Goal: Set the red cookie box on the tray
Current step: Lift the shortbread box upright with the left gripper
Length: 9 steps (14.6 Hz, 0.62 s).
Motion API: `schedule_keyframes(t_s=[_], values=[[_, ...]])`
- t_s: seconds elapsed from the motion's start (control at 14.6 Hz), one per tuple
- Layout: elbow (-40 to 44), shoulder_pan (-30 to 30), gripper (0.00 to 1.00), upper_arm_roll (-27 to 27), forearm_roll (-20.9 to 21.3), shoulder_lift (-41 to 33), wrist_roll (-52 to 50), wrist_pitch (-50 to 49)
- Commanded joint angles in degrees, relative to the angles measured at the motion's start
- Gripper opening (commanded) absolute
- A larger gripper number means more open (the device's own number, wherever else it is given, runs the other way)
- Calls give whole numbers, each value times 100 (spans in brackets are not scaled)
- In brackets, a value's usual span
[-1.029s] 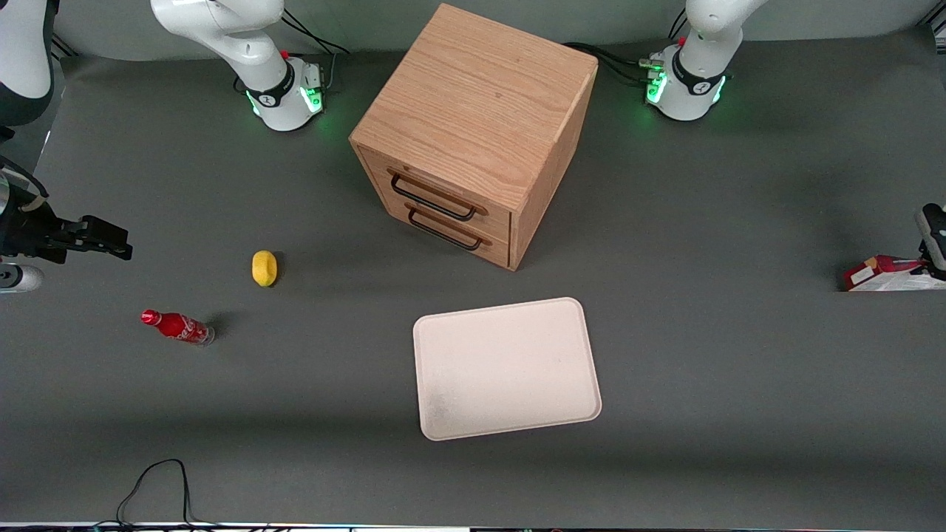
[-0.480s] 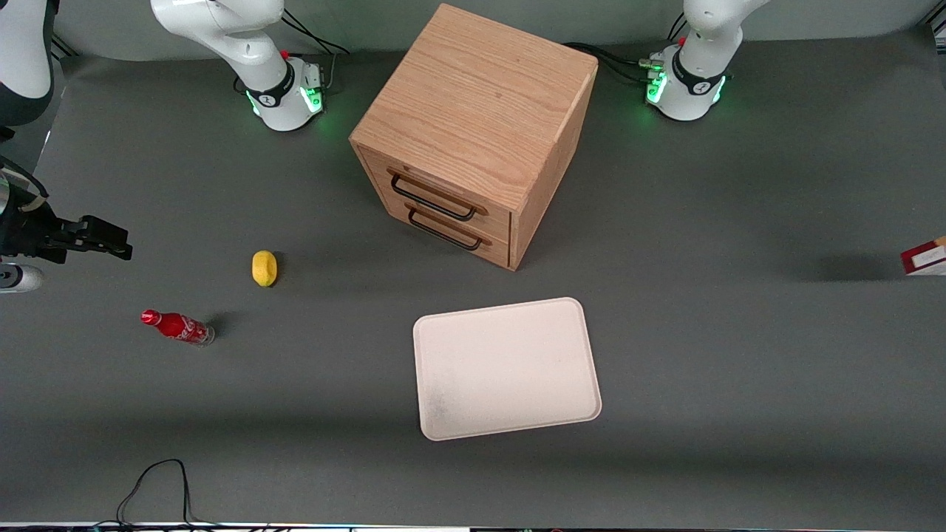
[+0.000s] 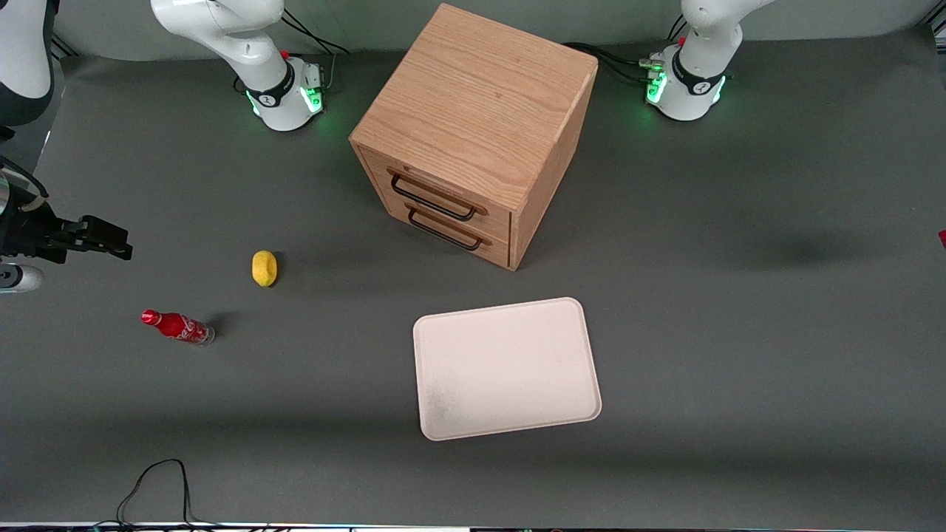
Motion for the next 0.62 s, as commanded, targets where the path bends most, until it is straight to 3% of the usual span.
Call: schedule_keyframes(t_s=[0.0,0.34,0.55], values=[[251,-475,0,55,39,-114,-1310,-536],[251,-1609,0,-173,-145,-256,-4526,-767],[242,-1768,0,-927,-216,-238,-6661,-670]])
